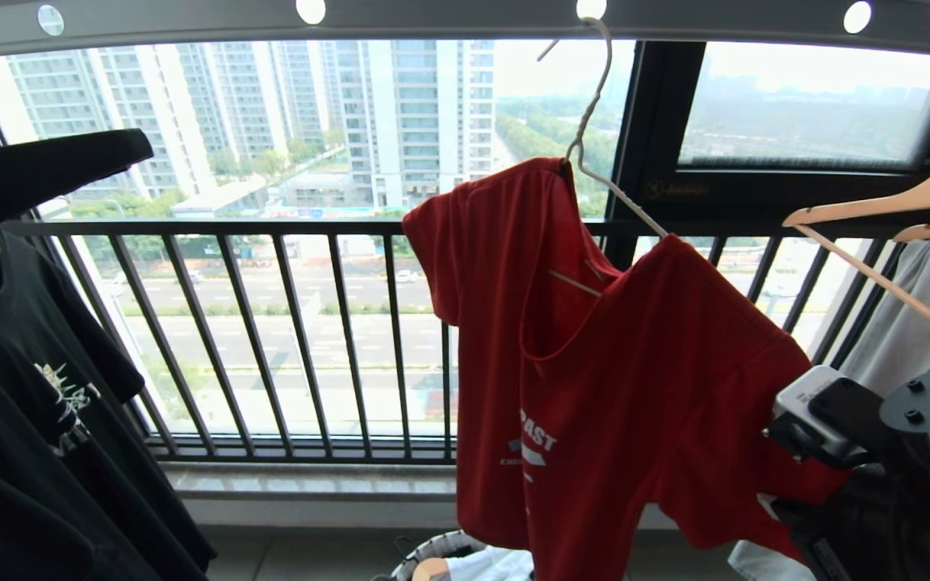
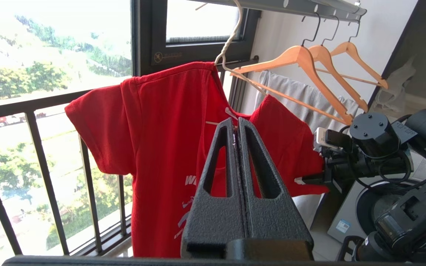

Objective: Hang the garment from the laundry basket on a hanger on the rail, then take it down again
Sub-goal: Take the clothes off the clothes rack

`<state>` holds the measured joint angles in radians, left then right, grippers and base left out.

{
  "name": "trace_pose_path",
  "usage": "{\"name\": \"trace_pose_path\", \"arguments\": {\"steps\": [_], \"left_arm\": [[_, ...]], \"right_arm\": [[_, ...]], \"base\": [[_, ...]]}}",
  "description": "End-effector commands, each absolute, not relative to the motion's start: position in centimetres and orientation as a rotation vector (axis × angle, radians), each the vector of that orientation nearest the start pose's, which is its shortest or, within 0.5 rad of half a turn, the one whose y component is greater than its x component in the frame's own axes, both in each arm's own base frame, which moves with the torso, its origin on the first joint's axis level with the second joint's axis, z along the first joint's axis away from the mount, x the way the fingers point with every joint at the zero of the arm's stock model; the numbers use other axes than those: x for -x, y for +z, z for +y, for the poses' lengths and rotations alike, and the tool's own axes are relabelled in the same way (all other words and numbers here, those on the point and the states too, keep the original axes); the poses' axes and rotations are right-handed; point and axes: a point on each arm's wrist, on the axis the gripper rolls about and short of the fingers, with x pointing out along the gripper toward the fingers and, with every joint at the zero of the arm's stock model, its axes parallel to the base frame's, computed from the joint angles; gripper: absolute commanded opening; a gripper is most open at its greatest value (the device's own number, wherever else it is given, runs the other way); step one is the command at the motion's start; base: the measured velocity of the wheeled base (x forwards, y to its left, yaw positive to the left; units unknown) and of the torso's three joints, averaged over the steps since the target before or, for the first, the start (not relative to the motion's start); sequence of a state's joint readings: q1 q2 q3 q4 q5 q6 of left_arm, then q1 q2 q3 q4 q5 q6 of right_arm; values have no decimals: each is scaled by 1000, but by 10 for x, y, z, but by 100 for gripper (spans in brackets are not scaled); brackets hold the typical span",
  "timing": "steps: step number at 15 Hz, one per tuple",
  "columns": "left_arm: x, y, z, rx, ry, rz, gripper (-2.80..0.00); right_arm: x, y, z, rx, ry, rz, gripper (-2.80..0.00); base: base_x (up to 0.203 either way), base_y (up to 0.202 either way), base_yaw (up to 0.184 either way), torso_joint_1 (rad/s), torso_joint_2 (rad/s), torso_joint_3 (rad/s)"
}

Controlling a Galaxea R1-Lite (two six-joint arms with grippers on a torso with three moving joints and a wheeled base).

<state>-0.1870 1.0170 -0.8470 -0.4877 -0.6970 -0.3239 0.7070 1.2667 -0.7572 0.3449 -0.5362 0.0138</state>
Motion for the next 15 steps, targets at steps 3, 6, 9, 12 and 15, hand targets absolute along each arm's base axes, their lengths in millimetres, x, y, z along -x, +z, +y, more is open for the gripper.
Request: {"name": "trace_pose_path", "arguments": {"steps": [3, 6, 9, 12, 15], "left_arm": [[-115, 331, -36, 218, -922, -171, -280], [-115, 330, -37, 219, -922, -166, -280], [-117, 330, -37, 220, -921, -162, -280], [-117, 329, -37, 221, -922, -160, -280], [-118, 329, -37, 222, -921, -157, -280]], "right_arm": [[-111, 227, 82, 375, 250, 554, 0], [-94, 268, 70, 282, 366, 435, 0], [-85, 291, 64, 251, 407, 398, 0], [-94, 304, 73, 232, 468, 386, 0], [-114, 315, 91, 253, 501, 386, 0]], "base": [[0, 0, 0, 0, 0, 0], [0, 0, 0, 0, 0, 0], [0, 0, 0, 0, 0, 0], [0, 0, 0, 0, 0, 0], [0, 0, 0, 0, 0, 0]]}}
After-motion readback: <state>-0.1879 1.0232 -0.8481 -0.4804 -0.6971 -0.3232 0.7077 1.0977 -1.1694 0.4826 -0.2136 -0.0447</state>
